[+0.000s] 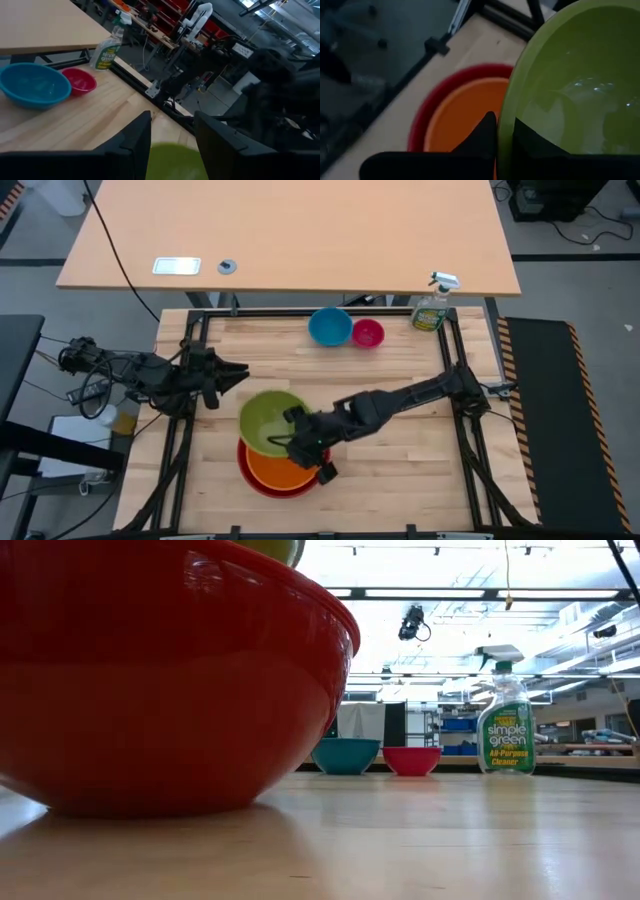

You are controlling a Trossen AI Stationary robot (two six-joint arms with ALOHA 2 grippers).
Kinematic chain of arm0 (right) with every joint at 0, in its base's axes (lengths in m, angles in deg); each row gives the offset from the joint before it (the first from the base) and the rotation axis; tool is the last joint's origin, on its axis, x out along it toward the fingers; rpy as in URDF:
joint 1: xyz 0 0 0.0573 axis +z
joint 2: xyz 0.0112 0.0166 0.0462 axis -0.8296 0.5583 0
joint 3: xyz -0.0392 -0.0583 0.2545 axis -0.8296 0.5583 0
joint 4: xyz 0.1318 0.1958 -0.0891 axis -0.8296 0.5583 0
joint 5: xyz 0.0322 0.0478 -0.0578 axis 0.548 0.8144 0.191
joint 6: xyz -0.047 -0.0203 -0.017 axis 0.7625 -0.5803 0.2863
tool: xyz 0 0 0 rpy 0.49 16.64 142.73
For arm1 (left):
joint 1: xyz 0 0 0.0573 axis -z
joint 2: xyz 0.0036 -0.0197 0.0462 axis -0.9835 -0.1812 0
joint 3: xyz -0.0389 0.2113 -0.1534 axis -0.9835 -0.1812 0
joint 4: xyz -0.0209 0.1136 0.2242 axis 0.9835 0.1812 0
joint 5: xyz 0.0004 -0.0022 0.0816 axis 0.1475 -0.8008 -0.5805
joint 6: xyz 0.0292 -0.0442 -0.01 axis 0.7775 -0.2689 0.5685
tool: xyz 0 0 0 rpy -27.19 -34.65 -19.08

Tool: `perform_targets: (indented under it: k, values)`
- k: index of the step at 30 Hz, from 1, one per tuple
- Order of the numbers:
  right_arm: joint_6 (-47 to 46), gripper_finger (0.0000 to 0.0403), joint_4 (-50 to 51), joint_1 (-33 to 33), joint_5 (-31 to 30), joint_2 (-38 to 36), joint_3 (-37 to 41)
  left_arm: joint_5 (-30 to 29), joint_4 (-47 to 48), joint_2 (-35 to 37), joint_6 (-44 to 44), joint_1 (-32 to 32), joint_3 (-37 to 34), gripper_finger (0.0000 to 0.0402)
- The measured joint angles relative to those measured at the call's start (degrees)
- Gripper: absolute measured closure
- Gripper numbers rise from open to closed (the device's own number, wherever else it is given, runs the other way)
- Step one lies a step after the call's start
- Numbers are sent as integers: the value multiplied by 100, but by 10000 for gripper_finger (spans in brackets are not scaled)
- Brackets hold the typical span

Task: Nest bowls inside each other
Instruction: Stack the green bowl on top of the orange bowl

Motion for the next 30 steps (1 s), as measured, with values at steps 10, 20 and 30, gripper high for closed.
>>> perform_targets:
  k: [10, 20, 30]
  values:
    - [-400, 372, -1453, 157, 66, 24, 1406, -117, 55, -12, 1, 0, 0, 249]
    - [-343, 371, -2418, 225, -91, 24, 2626, -117, 111, -144, 0, 2, 0, 249]
    - [-829, 310, -2493, 133, 463, 24, 2692, -117, 170, -197, -12, 2, 1, 249]
